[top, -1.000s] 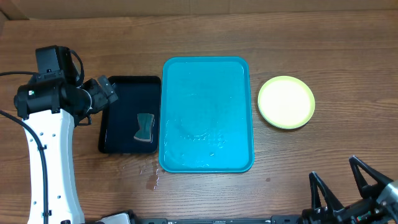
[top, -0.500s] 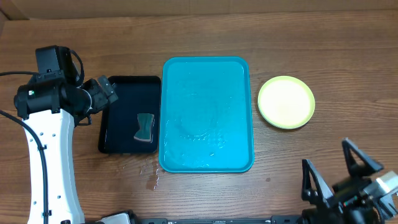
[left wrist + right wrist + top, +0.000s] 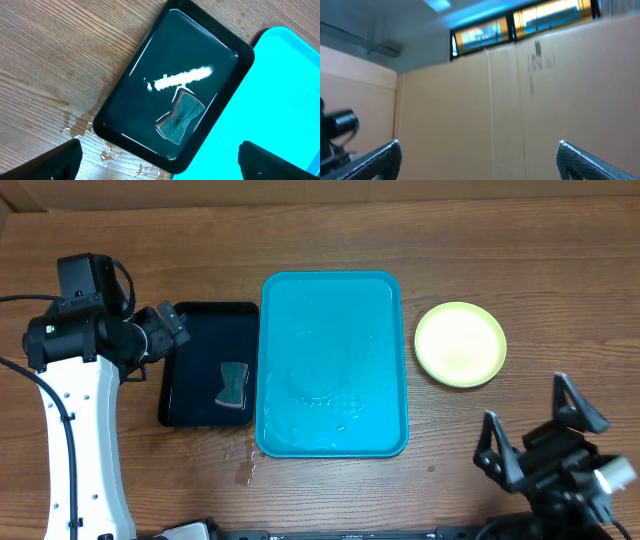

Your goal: Clean dirty plates on tray and stack at the side

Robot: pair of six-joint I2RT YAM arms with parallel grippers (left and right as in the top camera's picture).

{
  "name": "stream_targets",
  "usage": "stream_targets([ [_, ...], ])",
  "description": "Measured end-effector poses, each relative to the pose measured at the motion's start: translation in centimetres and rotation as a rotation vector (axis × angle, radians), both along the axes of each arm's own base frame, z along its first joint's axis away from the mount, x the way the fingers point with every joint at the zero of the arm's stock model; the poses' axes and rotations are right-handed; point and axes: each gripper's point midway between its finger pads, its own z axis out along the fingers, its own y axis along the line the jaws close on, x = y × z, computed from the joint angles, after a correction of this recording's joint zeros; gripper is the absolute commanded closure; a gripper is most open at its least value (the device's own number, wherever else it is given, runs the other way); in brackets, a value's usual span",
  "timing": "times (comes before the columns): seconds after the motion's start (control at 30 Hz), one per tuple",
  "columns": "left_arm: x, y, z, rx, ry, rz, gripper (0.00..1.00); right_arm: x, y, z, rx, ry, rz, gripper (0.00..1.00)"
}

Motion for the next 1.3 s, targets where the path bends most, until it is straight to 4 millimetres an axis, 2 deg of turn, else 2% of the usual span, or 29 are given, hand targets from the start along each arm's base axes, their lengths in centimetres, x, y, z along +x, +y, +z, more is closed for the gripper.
stream_targets([
  [0.23, 0.0, 0.0, 0.0, 0.000, 0.000, 0.000, 0.00, 2.9, 0.2, -5.5, -0.012, 0.127, -0.008, 0.00],
  [0.4, 0.0, 0.0, 0.0, 0.000, 0.000, 0.000, 0.00, 4.2, 0.4, -8.5, -0.020, 0.193, -0.009, 0.00],
  [0.8, 0.0, 0.0, 0.0, 0.000, 0.000, 0.000, 0.00, 5.8, 0.5, -13.4, -0.055, 0.357, -0.024, 0.00],
  [0.9, 0.0, 0.0, 0.0, 0.000, 0.000, 0.000, 0.00, 6.5, 0.5, -16.7, -0.080, 0.493, -0.032, 0.00],
  [1.03, 0.0, 0.0, 0.0, 0.000, 0.000, 0.000, 0.00, 6.6, 0.5, -19.6, -0.099, 0.612, -0.032, 0.00],
  [1.3, 0.0, 0.0, 0.0, 0.000, 0.000, 0.000, 0.00, 6.5, 0.8, -19.7, -0.191, 0.581, -0.046, 0.00],
])
